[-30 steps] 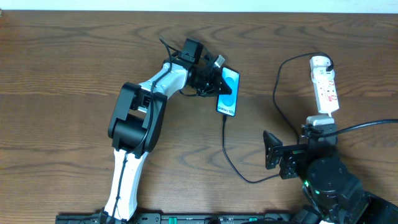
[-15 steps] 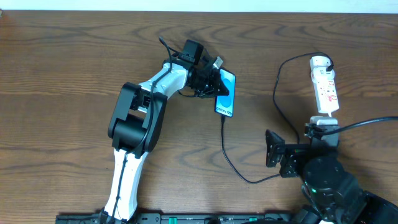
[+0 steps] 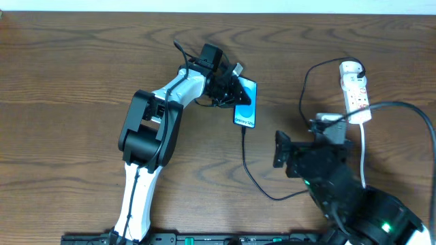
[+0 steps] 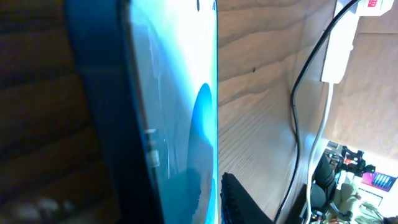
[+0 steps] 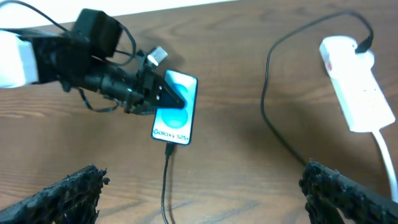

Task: Plug charger to phone and switch on socket
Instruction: 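Lay the phone flat on the table with the left gripper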

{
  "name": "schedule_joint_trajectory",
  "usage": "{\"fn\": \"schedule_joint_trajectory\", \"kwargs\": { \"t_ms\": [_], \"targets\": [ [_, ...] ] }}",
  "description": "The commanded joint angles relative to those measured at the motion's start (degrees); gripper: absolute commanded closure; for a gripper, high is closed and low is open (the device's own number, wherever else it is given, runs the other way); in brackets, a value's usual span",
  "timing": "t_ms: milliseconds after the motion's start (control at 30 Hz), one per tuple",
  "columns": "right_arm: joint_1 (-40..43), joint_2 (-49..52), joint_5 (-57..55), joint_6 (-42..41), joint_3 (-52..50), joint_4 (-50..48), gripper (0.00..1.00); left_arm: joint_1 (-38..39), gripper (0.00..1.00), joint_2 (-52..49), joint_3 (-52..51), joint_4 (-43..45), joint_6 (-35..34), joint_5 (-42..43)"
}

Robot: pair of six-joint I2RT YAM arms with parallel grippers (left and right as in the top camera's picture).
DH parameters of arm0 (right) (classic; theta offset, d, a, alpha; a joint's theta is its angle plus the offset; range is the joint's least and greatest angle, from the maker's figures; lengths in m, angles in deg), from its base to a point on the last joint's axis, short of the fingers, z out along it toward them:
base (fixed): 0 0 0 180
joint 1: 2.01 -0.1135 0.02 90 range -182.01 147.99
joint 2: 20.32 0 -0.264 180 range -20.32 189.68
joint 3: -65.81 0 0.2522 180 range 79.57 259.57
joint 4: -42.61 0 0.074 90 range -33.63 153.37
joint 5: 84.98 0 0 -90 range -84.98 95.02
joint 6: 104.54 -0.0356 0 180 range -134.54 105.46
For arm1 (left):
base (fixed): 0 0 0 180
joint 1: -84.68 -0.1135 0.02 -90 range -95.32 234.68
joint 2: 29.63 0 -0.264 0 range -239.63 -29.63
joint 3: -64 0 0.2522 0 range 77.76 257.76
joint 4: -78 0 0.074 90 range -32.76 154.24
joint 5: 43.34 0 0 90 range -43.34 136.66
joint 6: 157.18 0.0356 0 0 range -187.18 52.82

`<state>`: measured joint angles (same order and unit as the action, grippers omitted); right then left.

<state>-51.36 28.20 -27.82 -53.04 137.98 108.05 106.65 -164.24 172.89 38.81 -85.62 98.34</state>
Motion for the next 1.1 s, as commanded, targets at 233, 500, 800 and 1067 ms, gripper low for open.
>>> {"fn": "schedule_joint_trajectory", "kwargs": {
  "t_ms": [233,500,800,1067],
  "targets": [
    [0.3,7.6,-0.6,-6.1,0.7,-2.0,0.01,0.3,0.66,0.9,-0.3,-0.7,0.1,0.1],
    [0.3,9.5,-0.7,-4.9,0.7,-2.0,0.01,0.3,0.5,0.9,-0.3,-1.8,0.1,-5.4],
    [0.3,9.5,0.7,-1.9,0.7,-1.9,0.01,0.3,0.38,0.9,-0.3,-2.6,0.1,-6.4],
    [0.3,9.5,4.8,-1.9,0.7,-2.0,0.01,0.3,0.3,0.9,-0.3,-3.3,0.1,-8.9]
  ]
}}
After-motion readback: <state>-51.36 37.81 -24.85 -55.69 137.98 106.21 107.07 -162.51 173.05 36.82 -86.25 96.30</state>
